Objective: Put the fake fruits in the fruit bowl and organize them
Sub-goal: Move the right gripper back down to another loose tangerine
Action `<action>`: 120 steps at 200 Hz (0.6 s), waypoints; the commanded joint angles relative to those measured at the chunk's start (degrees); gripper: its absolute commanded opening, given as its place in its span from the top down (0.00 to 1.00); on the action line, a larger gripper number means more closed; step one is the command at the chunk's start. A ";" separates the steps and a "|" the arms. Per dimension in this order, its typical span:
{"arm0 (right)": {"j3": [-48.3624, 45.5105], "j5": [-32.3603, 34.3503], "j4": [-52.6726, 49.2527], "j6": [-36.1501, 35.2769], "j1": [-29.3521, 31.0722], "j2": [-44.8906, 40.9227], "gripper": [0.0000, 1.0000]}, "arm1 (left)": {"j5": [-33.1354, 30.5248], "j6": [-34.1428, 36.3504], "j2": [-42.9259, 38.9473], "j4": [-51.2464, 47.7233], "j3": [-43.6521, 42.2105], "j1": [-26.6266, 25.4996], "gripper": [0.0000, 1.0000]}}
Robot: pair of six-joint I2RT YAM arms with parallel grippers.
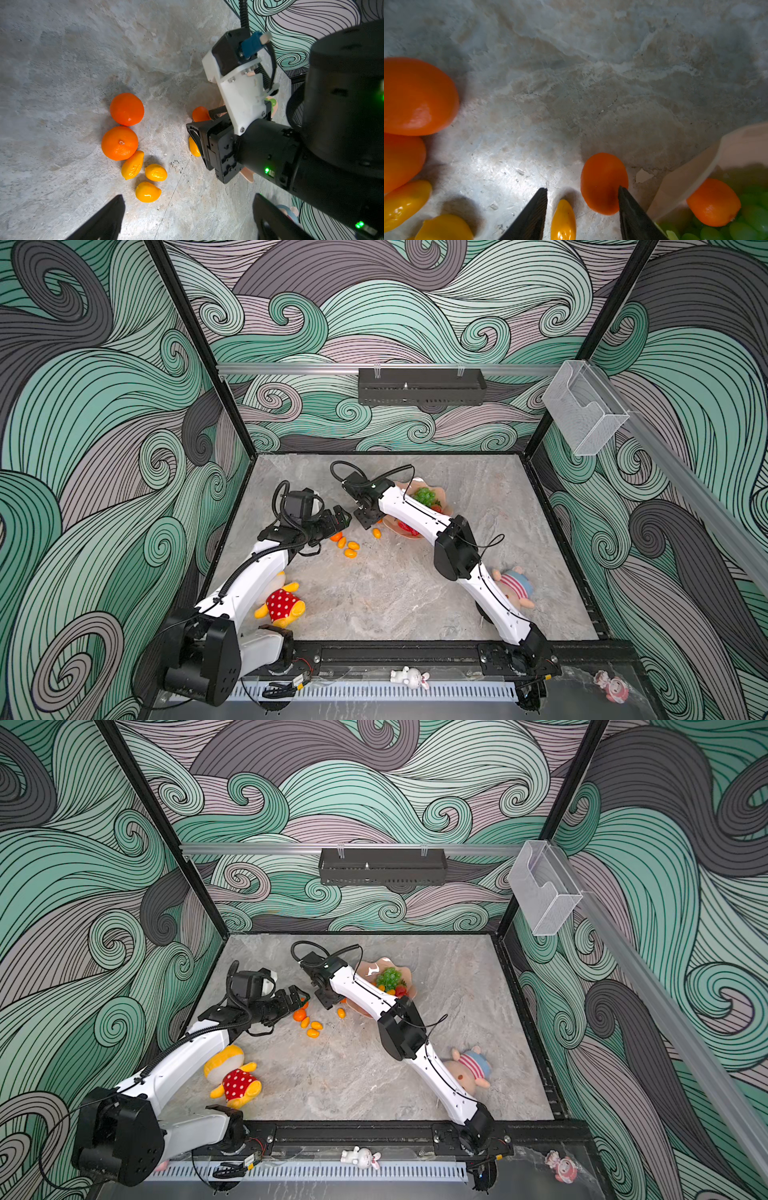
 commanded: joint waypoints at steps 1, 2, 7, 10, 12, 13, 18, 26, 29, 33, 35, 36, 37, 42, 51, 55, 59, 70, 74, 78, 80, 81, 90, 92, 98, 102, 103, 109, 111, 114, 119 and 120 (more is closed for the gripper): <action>2.33 1.86 -1.85 0.24 -0.35 1.42 0.44 | 1.73 0.20 0.26 -0.45 1.29 0.47 0.01; 2.36 1.90 -1.83 0.26 -0.40 1.46 0.44 | 1.74 0.20 0.29 -0.40 1.29 0.45 0.01; 2.62 1.94 -1.96 0.28 -0.44 1.66 0.44 | 1.88 0.20 0.41 -0.43 1.41 0.46 0.01; 2.64 1.99 -1.99 0.28 -0.51 1.70 0.44 | 1.97 0.20 0.45 -0.33 1.44 0.48 0.01; 2.65 1.98 -1.97 0.35 -0.52 1.75 0.44 | 2.00 0.20 0.54 -0.34 1.50 0.44 0.01; 2.65 2.01 -2.02 0.36 -0.53 1.76 0.44 | 2.05 0.20 0.52 -0.30 1.53 0.43 0.01; 2.73 2.10 -2.04 0.37 -0.61 1.92 0.45 | 2.24 0.20 0.68 -0.32 1.55 0.46 0.01; 2.83 2.07 -1.96 0.45 -0.69 2.13 0.44 | 2.49 0.20 0.89 -0.27 1.64 0.44 0.01; 2.90 2.04 -2.01 0.39 -0.70 2.23 0.44 | 2.60 0.20 0.92 -0.33 1.64 0.47 0.01; 2.98 1.97 -1.99 0.38 -0.75 2.38 0.44 | 2.63 0.20 1.00 -0.25 1.68 0.43 0.01; 3.00 1.95 -2.03 0.44 -0.74 2.45 0.44 | 2.67 0.20 1.01 -0.17 1.67 0.47 0.01; 3.05 1.90 -2.01 0.45 -0.76 2.41 0.44 | 2.70 0.20 1.01 -0.17 1.65 0.50 0.01; 3.07 1.88 -2.05 0.45 -0.78 2.44 0.44 | 2.71 0.20 1.01 -0.17 1.65 0.46 0.01; 3.21 1.67 -2.23 0.42 -0.87 2.61 0.44 | 2.72 0.11 1.02 -0.17 1.64 0.46 0.01; 3.58 1.55 -2.37 0.46 -0.96 2.94 0.44 | 2.81 0.11 1.10 -0.07 1.64 0.51 0.01; 3.64 1.44 -2.35 0.50 -0.97 3.10 0.44 | 2.85 0.11 1.19 -0.08 1.64 0.49 0.01; 3.79 1.42 -2.42 0.54 -1.03 3.16 0.44 | 2.91 0.11 1.19 -0.04 1.64 0.47 0.01; 3.79 1.31 -2.47 0.59 -1.10 3.33 0.44 | 2.90 0.16 1.19 0.05 1.68 0.46 0.01; 3.76 1.25 -2.51 0.55 -1.14 3.35 0.44 | 2.94 0.11 1.24 0.02 1.64 0.46 0.01; 3.78 1.24 -2.49 0.52 -1.23 3.43 0.44 | 2.94 0.11 1.28 0.03 1.67 0.43 0.01; 3.82 1.24 -2.44 0.54 -1.23 3.50 0.44 | 2.91 0.13 1.28 0.06 1.65 0.43 0.01; 3.81 1.24 -2.48 0.54 -1.23 3.51 0.44 | 2.90 0.17 1.28 0.03 1.64 0.43 0.01; 3.86 1.16 -2.55 0.55 -1.32 3.66 0.44 | 2.95 0.20 1.28 0.02 1.64 0.50 0.01; 3.81 1.11 -2.46 0.55 -1.38 3.62 0.44 | 2.91 0.13 1.35 0.01 1.68 0.49 0.01; 3.82 1.16 -2.48 0.55 -1.45 3.71 0.44 | 2.98 0.12 1.37 0.01 1.64 0.46 0.02; 3.86 1.15 -2.49 0.55 -1.49 3.78 0.44 | 2.98 0.11 1.36 0.05 1.70 0.43 0.01; 3.87 1.11 -2.50 0.59 -1.49 3.78 0.44 | 3.03 0.11 1.36 0.07 1.67 0.43 0.01; 3.83 0.98 -2.48 0.63 -1.58 3.83 0.44 | 3.07 0.11 1.35 0.10 1.69 0.48 0.01; 3.87 0.91 -2.49 0.63 -1.58 3.86 0.44 | 3.07 0.18 1.41 0.10 1.67 0.46 0.01; 3.88 0.83 -2.56 0.68 -1.65 3.87 0.44 | 3.07 0.12 1.42 0.10 1.66 0.44 0.02; 3.88 0.73 -2.54 0.72 -1.74 3.96 0.44 | 3.14 0.11 1.45 0.18 1.58 0.43 0.01; 3.88 0.72 -2.57 0.72 -1.75 3.96 0.44 | 3.10 0.11 1.45 0.23 1.56 0.43 0.01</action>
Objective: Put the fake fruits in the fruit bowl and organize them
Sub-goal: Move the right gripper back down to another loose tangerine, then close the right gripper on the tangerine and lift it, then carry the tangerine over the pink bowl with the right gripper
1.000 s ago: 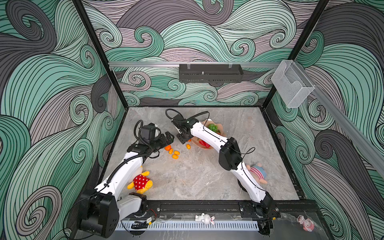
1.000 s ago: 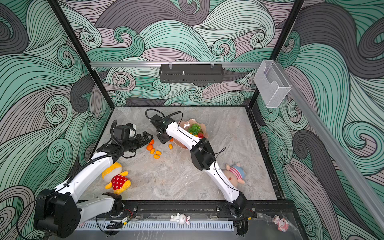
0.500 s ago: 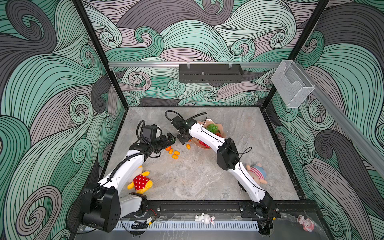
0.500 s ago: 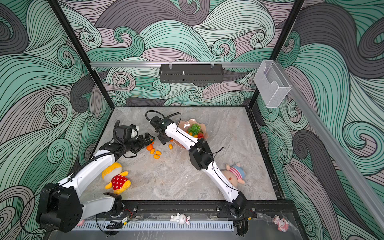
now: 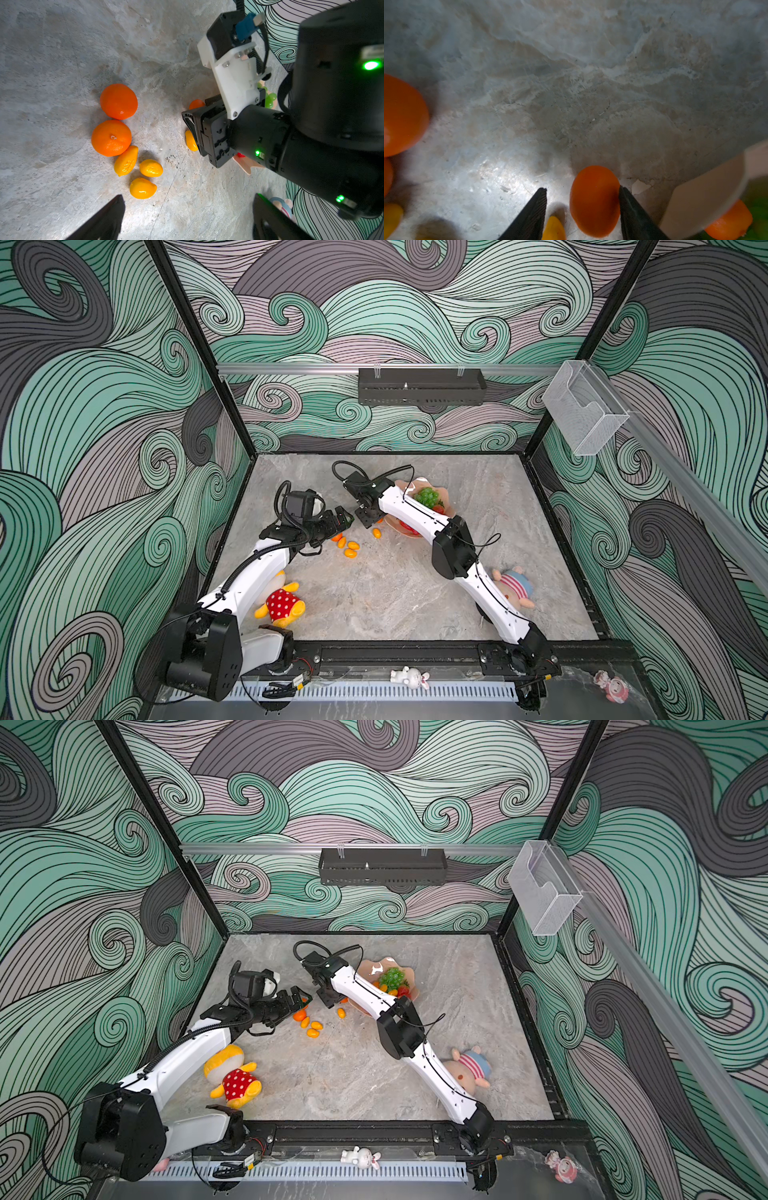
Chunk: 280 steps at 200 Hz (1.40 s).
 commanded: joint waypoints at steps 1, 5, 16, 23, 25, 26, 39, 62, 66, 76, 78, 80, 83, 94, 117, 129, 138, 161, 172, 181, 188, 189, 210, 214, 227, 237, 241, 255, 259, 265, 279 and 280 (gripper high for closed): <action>0.96 0.17 -1.85 0.72 -0.77 0.99 0.44 | 0.77 0.13 0.45 0.05 1.58 0.43 0.01; 1.06 0.09 -1.89 0.70 -0.77 1.08 0.44 | 0.75 0.13 0.45 0.06 1.54 0.43 0.01; 1.00 -0.05 -1.93 0.68 -0.85 1.18 0.44 | 0.85 0.13 0.60 0.10 1.65 0.46 0.01; 0.94 -0.14 -1.91 0.75 -0.95 1.29 0.45 | 0.86 0.13 0.67 0.12 1.71 0.47 0.01; 0.92 -0.17 -1.97 0.76 -0.95 1.26 0.45 | 0.89 0.13 0.66 0.12 1.73 0.46 0.01; 0.96 -0.22 -1.98 0.76 -0.95 1.26 0.45 | 0.87 0.13 0.64 0.12 1.76 0.44 0.01; 0.98 -0.36 -2.01 0.83 -1.04 1.45 0.46 | 0.97 0.11 0.84 0.21 1.70 0.43 0.01; 1.00 -0.79 -2.00 0.85 -1.22 1.52 0.48 | 1.10 0.04 1.02 0.30 1.78 0.48 0.01; 0.96 -0.84 -1.99 1.01 -1.23 1.52 0.48 | 1.10 0.05 1.02 0.30 1.79 0.51 0.01; 0.94 -0.97 -1.99 0.94 -1.21 1.66 0.49 | 1.27 0.05 1.05 0.30 1.84 0.51 0.01; 0.96 -0.97 -2.04 0.96 -1.21 1.69 0.49 | 1.28 0.05 1.06 0.25 1.83 0.45 0.02; 0.92 -0.97 -2.05 0.99 -1.21 1.76 0.49 | 1.28 0.09 0.98 0.24 1.80 0.43 0.01; 0.92 -1.05 -2.01 0.96 -1.21 1.70 0.50 | 1.30 0.13 0.98 0.17 1.87 0.43 0.01; 1.00 -1.06 -1.97 1.01 -1.29 1.79 0.51 | 1.32 0.29 0.90 -0.05 1.95 0.47 0.01; 0.99 -1.15 -2.00 1.20 -1.39 1.58 0.54 | 1.28 0.57 0.97 -0.32 2.24 0.43 0.01; 0.92 -1.19 -1.96 1.29 -1.39 1.43 0.55 | 1.28 0.66 1.08 -0.41 2.44 0.47 0.01; 0.98 -1.33 -1.99 1.29 -1.41 1.29 0.57 | 1.37 0.75 1.24 -0.32 2.57 0.46 0.01; 0.80 -2.05 -1.95 1.73 -1.54 0.44 0.58 | 1.64 0.92 1.33 -0.41 2.81 0.49 0.01; 0.77 -2.74 -1.95 2.06 -1.65 -0.21 0.59 | 1.63 1.01 1.26 -0.65 3.09 0.45 0.02; 0.86 -3.52 -1.92 2.45 -1.76 -0.88 0.60 | 1.79 1.42 1.09 -0.47 3.28 0.43 0.01; 0.86 -4.32 -1.91 2.72 -1.87 -1.49 0.61 | 1.97 1.70 0.99 -0.29 3.37 0.48 0.01; 0.84 -4.45 -1.95 2.75 -1.89 -1.61 0.61 | 1.98 1.71 0.94 -0.26 3.41 0.50 0.01; 0.83 -6.84 -1.92 4.24 -2.63 -3.74 0.63 | 1.98 1.70 0.71 0.21 4.03 0.48 0.01; 0.70 -7.27 -1.91 4.55 -2.82 -4.30 0.63 | 1.91 1.72 0.66 0.21 4.24 0.44 0.01; 0.32 -9.37 -1.91 5.53 -3.43 -5.85 0.64 | 1.72 1.72 0.47 0.38 4.67 0.44 0.01; 0.13 -10.70 -1.90 6.10 -3.88 -7.04 0.64 | 1.65 1.72 0.36 0.69 5.00 0.39 0.01; 0.03 -11.16 -1.83 6.24 -3.97 -7.52 0.64 | 1.63 1.72 0.36 0.81 5.02 0.39 0.01; -0.59 -12.32 -1.60 6.64 -4.41 -9.15 0.65 | 1.63 1.71 0.36 1.05 5.48 0.29 0.01; -0.92 -12.53 -1.47 6.73 -4.51 -9.80 0.65 | 1.55 1.72 0.51 1.06 5.71 0.22 0.01; -1.62 -12.79 -1.14 6.81 -4.64 -10.72 0.65 | 1.50 1.73 0.66 1.22 5.92 0.12 0.01; -3.92 -12.79 0.04 6.92 -4.99 -13.08 0.65 | 1.37 1.63 1.27 1.69 6.52 -0.41 0.01; -4.05 -12.77 0.12 6.92 -4.99 -13.25 0.65 | 1.37 1.63 1.34 1.74 6.53 -0.43 0.01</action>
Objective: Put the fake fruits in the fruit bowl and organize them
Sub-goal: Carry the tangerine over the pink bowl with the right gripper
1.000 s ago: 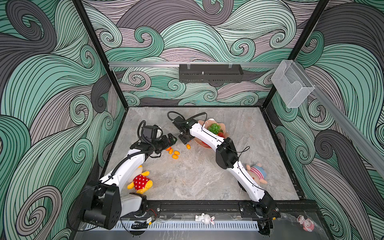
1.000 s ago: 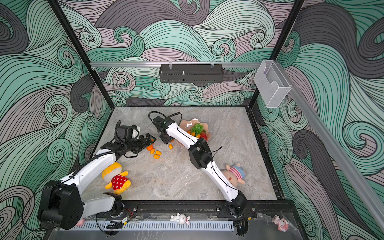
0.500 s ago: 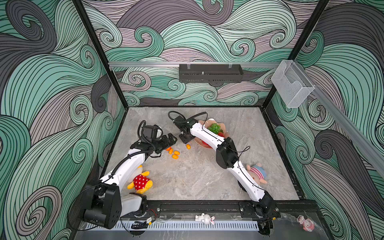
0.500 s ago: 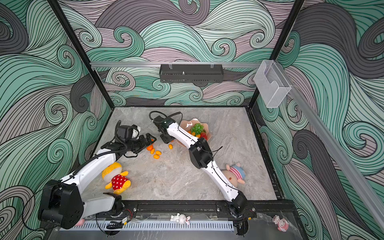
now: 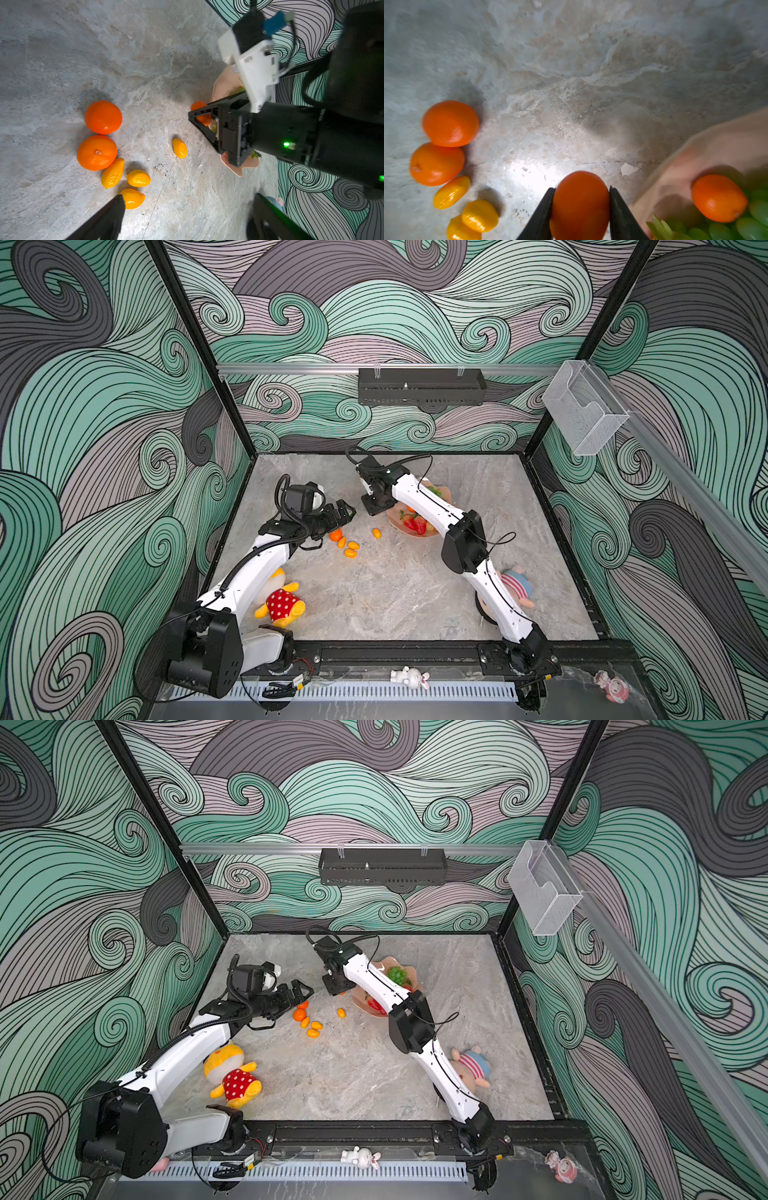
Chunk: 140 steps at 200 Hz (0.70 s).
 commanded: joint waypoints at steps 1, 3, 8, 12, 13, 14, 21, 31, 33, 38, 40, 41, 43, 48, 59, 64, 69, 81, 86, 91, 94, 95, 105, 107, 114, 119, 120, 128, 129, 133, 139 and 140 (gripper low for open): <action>-2.79 -2.10 0.78 1.45 -0.66 -6.04 0.65 | 0.01 0.67 0.61 1.26 3.23 -0.51 0.01; -3.16 -2.01 1.01 1.43 -0.74 -6.38 0.65 | -0.06 0.67 0.75 1.32 3.31 -0.62 0.01; -4.12 -1.80 1.42 1.38 -0.94 -7.16 0.65 | -0.24 0.67 1.18 1.49 3.65 -0.90 0.01; -4.68 -1.70 1.59 1.37 -1.05 -7.70 0.65 | -0.36 0.67 1.50 1.63 3.96 -1.16 0.01; -4.75 -1.65 1.71 1.37 -1.05 -7.93 0.65 | -0.37 0.67 1.60 1.59 4.06 -1.19 0.01; -4.92 -1.54 1.77 1.37 -1.10 -8.06 0.65 | -0.42 0.67 1.66 1.62 4.11 -1.29 0.02; -6.19 -1.25 2.19 1.28 -1.58 -9.12 0.65 | -0.62 0.67 2.40 1.80 4.76 -1.84 0.01; -7.83 -1.00 2.66 1.15 -2.25 -10.29 0.65 | -1.03 0.67 3.67 2.20 5.66 -2.72 0.01; -8.15 -0.90 2.69 1.11 -2.39 -10.45 0.65 | -1.07 0.62 3.96 2.31 5.90 -2.91 0.01; -8.95 -0.74 2.85 1.06 -2.78 -11.01 0.65 | -1.23 0.51 4.84 2.64 6.40 -3.37 0.01; -9.31 -0.73 2.92 1.03 -2.94 -11.18 0.65 | -1.23 0.50 5.13 2.72 6.63 -3.58 0.01; -9.49 -0.68 2.99 1.02 -3.01 -11.27 0.65 | -1.25 0.49 5.26 2.80 6.76 -3.67 0.02; -9.77 -0.65 3.06 1.02 -3.15 -11.44 0.65 | -1.32 0.45 5.63 2.89 6.90 -3.81 0.01; -10.53 -0.56 3.22 0.94 -3.59 -11.88 0.65 | -1.40 0.32 6.38 3.15 7.50 -4.28 0.01; -12.40 -0.38 3.84 0.84 -4.53 -12.69 0.65 | -1.76 0.23 8.27 3.67 8.79 -5.47 0.01; -13.19 -0.30 3.93 0.84 -5.00 -13.00 0.65 | -1.96 0.18 9.16 3.91 9.51 -6.07 0.01; -13.96 -0.35 4.20 0.84 -5.39 -13.37 0.65 | -2.13 0.23 9.90 4.01 10.18 -6.69 0.01; -15.82 0.10 4.85 0.67 -6.18 -14.18 0.65 | -2.63 0.48 12.91 4.43 11.73 -7.98 0.01; -16.57 0.29 5.07 0.65 -6.50 -14.40 0.65 | -2.81 0.53 13.72 4.55 12.40 -8.57 0.02; -17.21 0.48 5.23 0.66 -6.83 -14.59 0.65 | -2.92 0.57 14.64 4.67 13.02 -8.96 0.01; -17.54 0.49 5.30 0.66 -7.05 -14.61 0.65 | -3.01 0.58 15.13 4.73 13.34 -9.24 0.01; -17.69 0.46 5.32 0.66 -7.13 -14.65 0.65 | -2.97 0.58 15.36 4.72 13.45 -9.32 0.01; -18.80 0.59 5.56 0.58 -7.54 -14.66 0.65 | -3.06 0.51 16.85 5.04 14.53 -10.10 0.01; -18.96 0.55 5.64 0.57 -7.67 -14.66 0.65 | -3.10 0.50 17.18 5.10 14.66 -10.27 0.01; -19.63 0.52 5.68 0.49 -8.06 -14.56 0.65 | -3.11 0.49 18.05 5.34 15.28 -10.75 0.01; -19.95 0.60 5.69 0.41 -8.23 -14.37 0.65 | -3.15 0.49 18.67 5.48 15.67 -11.15 0.01; -20.04 0.60 5.65 0.40 -8.25 -14.31 0.65 | -3.13 0.49 18.76 5.49 15.81 -11.19 0.01; -20.58 0.53 5.72 0.33 -8.52 -13.94 0.66 | -3.22 0.49 19.68 5.54 16.39 -11.70 0.01; -20.61 0.57 5.70 0.28 -8.53 -13.88 0.66 | -3.25 0.49 19.79 5.57 16.47 -11.73 0.01; -20.80 0.47 5.77 0.29 -8.66 -13.77 0.66 | -3.36 0.49 20.17 5.67 16.69 -11.97 0.01; -21.14 0.33 5.87 0.31 -8.78 -13.56 0.66 | -3.52 0.49 20.62 5.89 16.97 -12.32 0.01; -21.20 0.33 5.92 0.31 -8.79 -13.47 0.66 | -3.58 0.49 20.79 5.92 17.03 -12.40 0.01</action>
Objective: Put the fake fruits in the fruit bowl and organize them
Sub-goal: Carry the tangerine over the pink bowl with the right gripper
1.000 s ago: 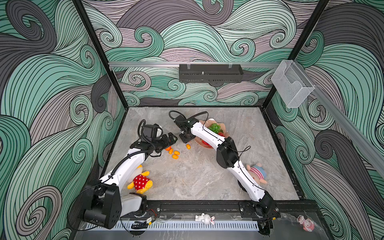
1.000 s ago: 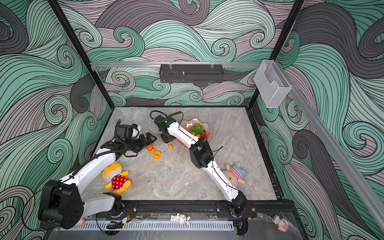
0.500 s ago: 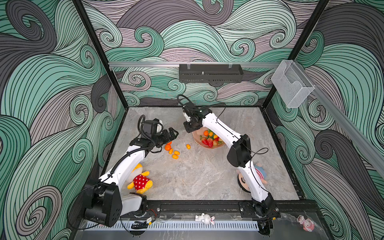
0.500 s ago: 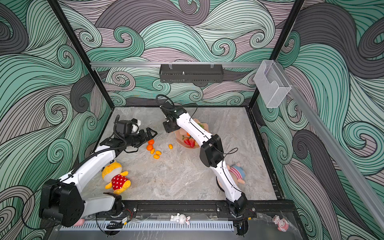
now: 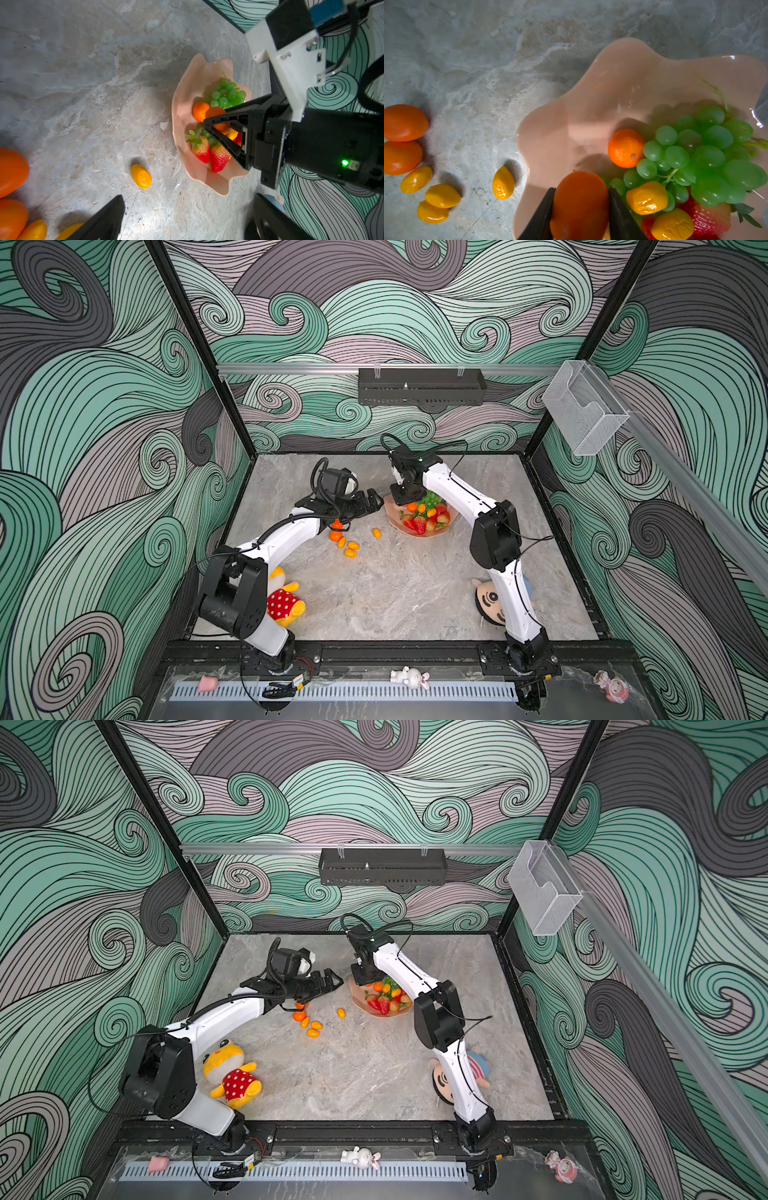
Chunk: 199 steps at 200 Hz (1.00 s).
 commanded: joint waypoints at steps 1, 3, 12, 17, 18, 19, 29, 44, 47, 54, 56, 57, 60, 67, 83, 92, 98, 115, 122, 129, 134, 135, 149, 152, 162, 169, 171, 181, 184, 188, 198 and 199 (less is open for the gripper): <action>-0.97 0.48 0.87 -0.06 -0.14 -1.01 0.66 | -1.42 0.47 1.99 1.41 3.04 -1.46 0.01; -1.04 0.35 0.98 -0.06 -0.17 -0.96 0.66 | -1.33 0.47 2.06 1.44 3.13 -1.53 0.01; -1.40 -0.01 1.13 -0.06 -0.35 -0.62 0.66 | -1.41 0.39 2.87 1.66 3.49 -1.91 0.01; -1.51 -0.12 1.19 -0.03 -0.36 -0.41 0.66 | -1.45 0.38 3.29 1.75 3.67 -2.00 0.01; -1.52 -0.13 1.24 0.00 -0.36 -0.31 0.66 | -1.45 0.34 3.36 1.80 3.72 -2.06 0.01; -1.53 -0.13 1.22 0.01 -0.36 -0.31 0.66 | -1.45 0.31 3.44 1.83 3.75 -2.08 0.01; -1.48 -0.22 1.28 0.00 -0.51 0.11 0.66 | -1.39 0.14 4.09 2.03 3.93 -2.39 0.01; -1.69 -0.06 1.28 -0.06 -0.56 0.65 0.66 | -1.27 -0.06 4.81 2.30 4.26 -2.80 0.01; -1.75 -0.12 1.23 -0.06 -0.62 0.73 0.66 | -1.21 -0.06 4.88 2.26 4.30 -2.88 0.01; -1.75 -0.03 1.28 -0.06 -0.59 0.97 0.66 | -1.25 -0.01 5.13 2.30 4.39 -3.07 0.01; -1.83 0.01 1.22 -0.06 -0.68 1.01 0.66 | -1.24 0.02 5.17 2.28 4.39 -3.12 0.01; -1.81 0.07 1.20 -0.06 -0.65 1.01 0.66 | -1.26 0.02 5.18 2.29 4.39 -3.14 0.01; -1.95 -0.01 1.15 -0.08 -0.71 1.09 0.66 | -1.27 0.03 5.26 2.24 4.43 -3.24 0.01; -2.00 0.13 1.28 -0.06 -0.69 1.26 0.66 | -1.35 0.08 5.29 2.13 4.48 -3.34 0.02; -2.39 0.47 1.27 -0.06 -0.71 1.54 0.65 | -1.36 0.20 5.50 2.04 4.48 -3.54 0.01; -2.49 0.61 1.22 -0.06 -0.72 1.64 0.65 | -1.36 0.20 5.54 2.03 4.39 -3.54 0.01; -2.64 0.73 1.20 -0.06 -0.80 1.81 0.65 | -1.29 0.20 5.49 2.01 4.35 -3.61 0.01; -2.85 0.84 1.13 -0.06 -0.84 2.15 0.65 | -1.44 0.20 5.59 2.01 4.30 -3.69 0.01; -2.97 0.74 1.16 -0.06 -0.80 2.25 0.64 | -1.45 0.20 5.62 1.95 4.30 -3.74 0.01; -2.96 0.68 1.19 -0.06 -0.80 2.41 0.64 | -1.43 0.20 5.63 1.87 4.28 -3.72 0.01; -3.10 0.66 1.15 -0.06 -0.80 2.49 0.64 | -1.45 0.20 5.64 1.85 4.23 -3.70 0.01; -3.06 0.66 1.13 -0.06 -0.80 2.50 0.64 | -1.40 0.20 5.68 1.81 4.27 -3.69 0.01; -3.16 0.53 1.15 -0.08 -0.80 2.69 0.63 | -1.51 0.20 5.74 1.66 4.20 -3.78 0.01; -3.19 0.57 1.16 -0.02 -0.80 2.73 0.63 | -1.53 0.20 5.77 1.60 4.21 -3.78 0.01; -3.22 0.48 1.11 0.03 -0.80 2.69 0.62 | -1.57 0.27 5.80 1.38 4.20 -3.77 0.01; -3.22 0.48 1.11 0.03 -0.80 2.69 0.61 | -1.67 0.35 5.80 1.21 4.21 -3.83 0.01; -3.21 0.48 1.13 0.03 -0.80 2.69 0.61 | -1.66 0.37 5.76 1.17 4.17 -3.79 0.01; -3.28 0.35 1.18 0.03 -0.80 2.58 0.60 | -1.71 0.55 5.78 0.83 4.17 -3.76 0.01; -3.29 0.31 1.17 0.01 -0.80 2.60 0.60 | -1.71 0.63 5.66 0.70 4.25 -3.78 0.02; -3.29 0.35 1.10 0.03 -0.80 2.60 0.60 | -1.81 0.72 5.63 0.49 4.27 -3.74 0.01; -3.21 0.31 1.18 0.03 -0.80 2.43 0.59 | -2.10 1.03 5.55 -0.04 4.30 -3.78 0.01; -3.20 0.27 1.14 0.03 -0.80 2.43 0.59 | -2.17 1.06 5.55 -0.10 4.26 -3.78 0.01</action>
